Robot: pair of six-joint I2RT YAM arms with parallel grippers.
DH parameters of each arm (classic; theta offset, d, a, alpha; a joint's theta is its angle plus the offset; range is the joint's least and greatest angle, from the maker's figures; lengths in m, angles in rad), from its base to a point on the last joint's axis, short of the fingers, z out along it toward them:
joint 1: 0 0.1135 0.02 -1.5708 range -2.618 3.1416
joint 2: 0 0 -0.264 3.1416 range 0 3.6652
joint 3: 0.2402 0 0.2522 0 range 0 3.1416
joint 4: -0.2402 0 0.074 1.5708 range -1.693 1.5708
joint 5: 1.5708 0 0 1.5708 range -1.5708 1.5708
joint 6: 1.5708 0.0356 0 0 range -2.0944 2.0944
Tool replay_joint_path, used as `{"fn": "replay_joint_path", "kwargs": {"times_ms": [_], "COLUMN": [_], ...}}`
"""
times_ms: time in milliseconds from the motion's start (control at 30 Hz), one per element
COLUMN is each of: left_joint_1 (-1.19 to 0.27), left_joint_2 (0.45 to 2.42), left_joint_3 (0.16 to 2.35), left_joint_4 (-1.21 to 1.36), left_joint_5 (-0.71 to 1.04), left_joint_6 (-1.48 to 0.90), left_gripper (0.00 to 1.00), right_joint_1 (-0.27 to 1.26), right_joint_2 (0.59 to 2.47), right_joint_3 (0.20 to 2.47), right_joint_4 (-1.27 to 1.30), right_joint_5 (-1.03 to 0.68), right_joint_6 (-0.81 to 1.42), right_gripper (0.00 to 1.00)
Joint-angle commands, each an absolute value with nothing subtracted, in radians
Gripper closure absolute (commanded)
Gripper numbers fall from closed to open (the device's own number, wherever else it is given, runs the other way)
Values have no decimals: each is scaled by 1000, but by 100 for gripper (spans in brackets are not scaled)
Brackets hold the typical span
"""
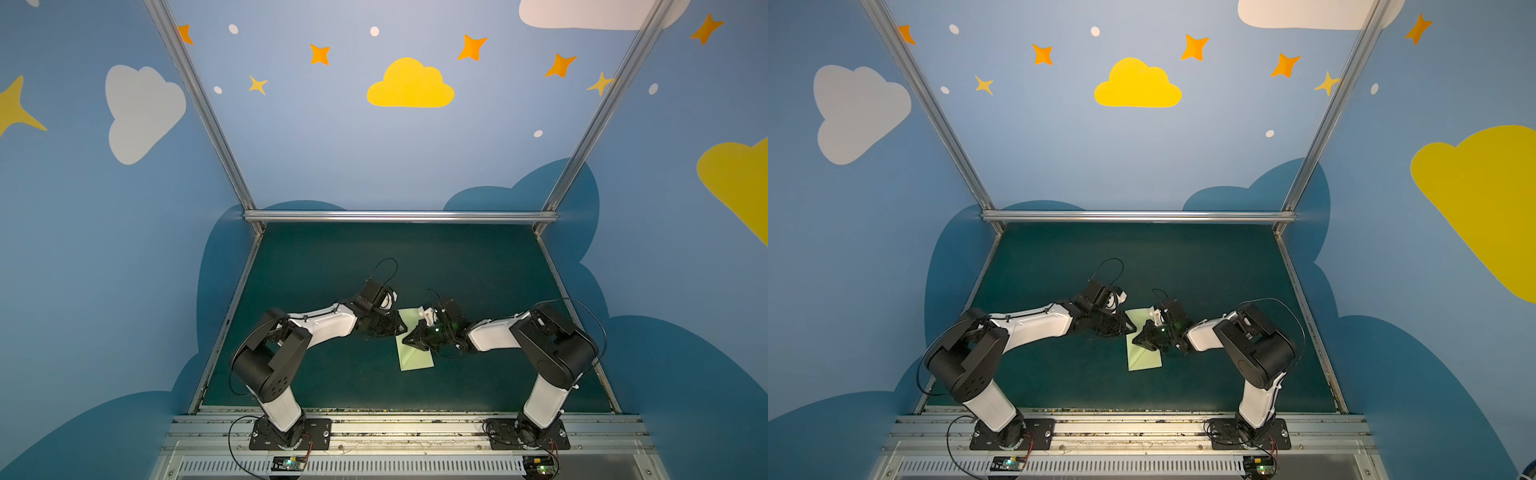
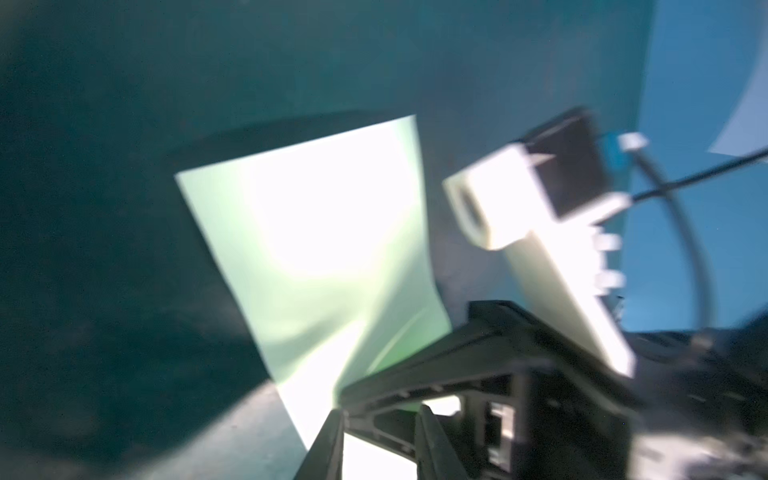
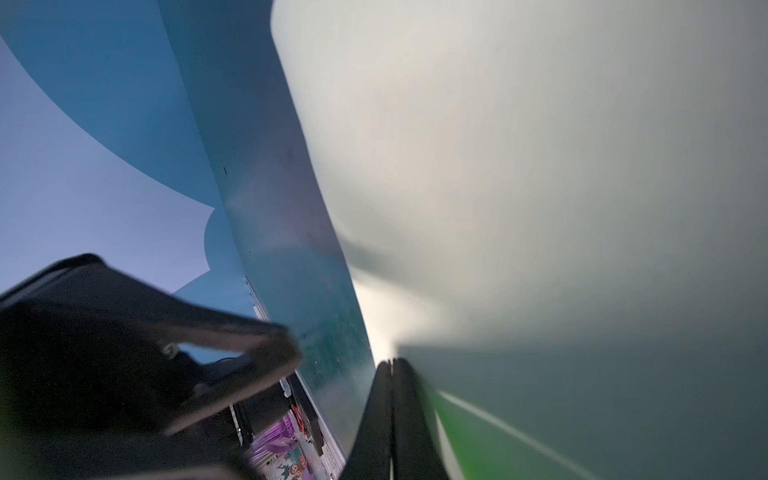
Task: Fold a paper plane with a square sheet of paper (fold left side to right side)
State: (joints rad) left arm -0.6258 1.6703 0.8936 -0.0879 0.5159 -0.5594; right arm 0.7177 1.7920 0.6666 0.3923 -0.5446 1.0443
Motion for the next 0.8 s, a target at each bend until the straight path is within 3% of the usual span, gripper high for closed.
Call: {"fn": "replay_joint_path", "kwargs": {"times_ms": [0, 767], "left_joint_1": [-640, -654], "left_joint_2": [1653, 1748], "left_joint_3": [896, 790], "left_joint_4": [-74, 37], "left_joint_5": [549, 500], "left_joint_6": [-597, -663], "left_gripper": [73, 85], "right_joint_1": [727, 729], "right_joint_2": [1834, 1842], "right_joint_3": [637, 626], "right_joint_4": [343, 364], "right_joint_5": [-503, -515], "right_joint_6": [1053, 1058], "right_gripper": [100, 100]}}
